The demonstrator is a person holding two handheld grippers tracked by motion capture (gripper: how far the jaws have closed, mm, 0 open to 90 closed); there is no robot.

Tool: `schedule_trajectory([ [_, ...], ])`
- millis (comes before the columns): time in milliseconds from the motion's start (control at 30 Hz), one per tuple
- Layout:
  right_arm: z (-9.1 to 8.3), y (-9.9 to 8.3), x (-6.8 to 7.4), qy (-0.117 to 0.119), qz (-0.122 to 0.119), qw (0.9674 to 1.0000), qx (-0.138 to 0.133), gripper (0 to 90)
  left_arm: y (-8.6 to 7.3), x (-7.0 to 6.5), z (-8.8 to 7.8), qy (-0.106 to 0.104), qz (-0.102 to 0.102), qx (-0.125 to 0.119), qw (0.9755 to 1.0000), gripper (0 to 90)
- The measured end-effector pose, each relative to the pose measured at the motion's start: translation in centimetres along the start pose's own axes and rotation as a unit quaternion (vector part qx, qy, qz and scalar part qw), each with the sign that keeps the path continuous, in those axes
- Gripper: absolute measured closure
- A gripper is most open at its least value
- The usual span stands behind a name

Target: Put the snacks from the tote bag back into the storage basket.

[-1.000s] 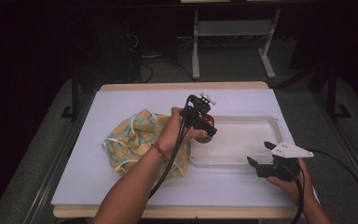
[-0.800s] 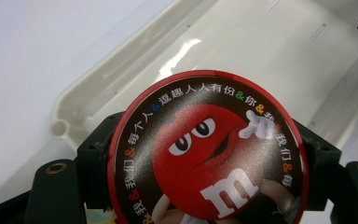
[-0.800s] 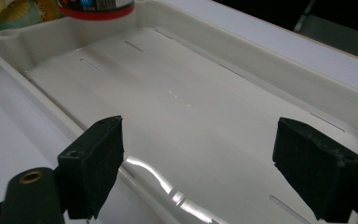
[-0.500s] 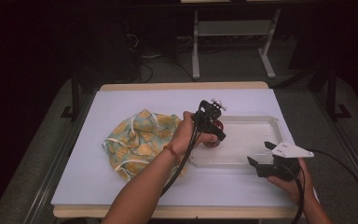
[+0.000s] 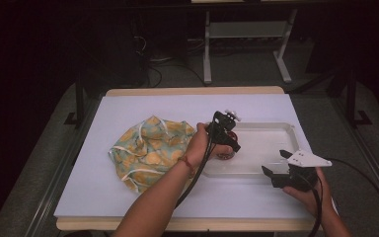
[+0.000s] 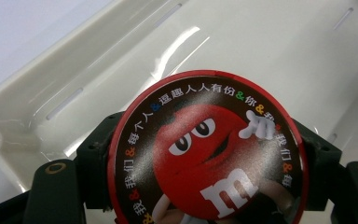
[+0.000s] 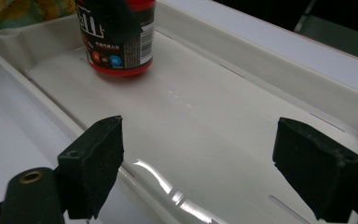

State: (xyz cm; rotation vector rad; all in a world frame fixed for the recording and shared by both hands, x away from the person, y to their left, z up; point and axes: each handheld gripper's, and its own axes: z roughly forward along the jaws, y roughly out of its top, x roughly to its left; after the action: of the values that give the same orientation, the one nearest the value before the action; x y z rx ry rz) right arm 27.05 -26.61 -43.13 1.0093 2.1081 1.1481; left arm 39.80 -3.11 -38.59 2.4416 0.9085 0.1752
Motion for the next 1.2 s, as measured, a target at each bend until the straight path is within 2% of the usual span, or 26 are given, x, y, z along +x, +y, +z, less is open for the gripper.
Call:
schedule_trajectory([
  [100, 0.0, 0.0, 0.0, 0.0, 0.002, 1.0, 0.002, 15.7, -0.1, 0.1, 0.2, -0.002, -0.006, 0.001, 1.0, 25.0],
  [267, 0.0, 0.0, 0.0, 0.0, 0.001, 1.0, -0.001, 15.7, -0.1, 0.1, 0.7, 0.001, -0.003, 0.01, 0.9999, 24.9],
  [467, 0.0, 0.0, 0.0, 0.0, 0.001, 1.0, 0.001, 15.7, -0.3, 0.4, 1.1, 0.001, -0.018, 0.006, 0.9998, 24.9],
  [800, 0.0, 0.0, 0.0, 0.0, 0.001, 1.0, 0.001, 15.7, -0.3, 0.3, 1.1, 0.006, -0.011, 0.01, 0.9999, 24.7],
  [1200, 0.0, 0.0, 0.0, 0.001, 0.0, 1.0, 0.001, 15.7, -0.3, 0.3, 1.1, 0.005, -0.013, 0.005, 0.9999, 24.3],
])
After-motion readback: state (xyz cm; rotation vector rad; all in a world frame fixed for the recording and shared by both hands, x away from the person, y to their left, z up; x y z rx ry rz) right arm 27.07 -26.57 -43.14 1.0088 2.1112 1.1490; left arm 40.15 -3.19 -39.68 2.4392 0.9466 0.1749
